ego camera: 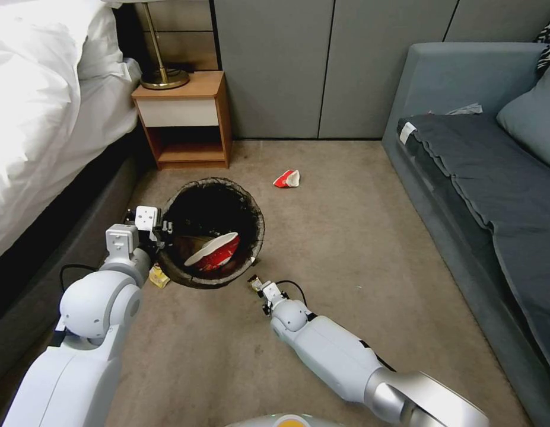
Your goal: Pick up the trash bin, then pick up the garbage from the floor and place it into the trash bin.
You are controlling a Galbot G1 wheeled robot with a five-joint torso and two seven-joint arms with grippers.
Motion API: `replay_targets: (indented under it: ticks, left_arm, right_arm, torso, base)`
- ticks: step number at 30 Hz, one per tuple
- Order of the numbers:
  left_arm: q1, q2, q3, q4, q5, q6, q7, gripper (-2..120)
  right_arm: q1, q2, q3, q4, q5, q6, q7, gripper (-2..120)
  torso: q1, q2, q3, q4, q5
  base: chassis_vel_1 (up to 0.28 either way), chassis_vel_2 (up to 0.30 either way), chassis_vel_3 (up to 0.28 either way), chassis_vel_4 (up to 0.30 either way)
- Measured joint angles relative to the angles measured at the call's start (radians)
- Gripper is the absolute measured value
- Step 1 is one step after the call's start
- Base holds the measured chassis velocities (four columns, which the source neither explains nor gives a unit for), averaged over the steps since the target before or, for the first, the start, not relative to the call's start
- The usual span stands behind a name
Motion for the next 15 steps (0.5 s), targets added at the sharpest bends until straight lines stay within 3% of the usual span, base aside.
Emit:
replay_targets:
  ticks: [10, 15]
  left_arm:
    - [-0.004, 0.001, -0.004, 0.018, -0.004, 0.000, 0.006, 0]
    - [-0.009, 0.002, -0.004, 0.035, -0.007, 0.000, 0.010, 0]
  right_arm:
    - [0.023, -0.065, -0.005, 0.109, 0.072, -0.025, 0.035, 0]
    - [0.044, -0.151, -0.008, 0.292, 0.169, -0.072, 0.097, 0]
  torso:
    - [0.000, 0.000, 0.000, 0.0001, 0.0002]
    - [0.000, 0.000, 0.000, 0.0002, 0.0007]
  base:
    - [0.000, 0.000, 0.000, 0.000]
    - [0.000, 0.000, 0.000, 0.000]
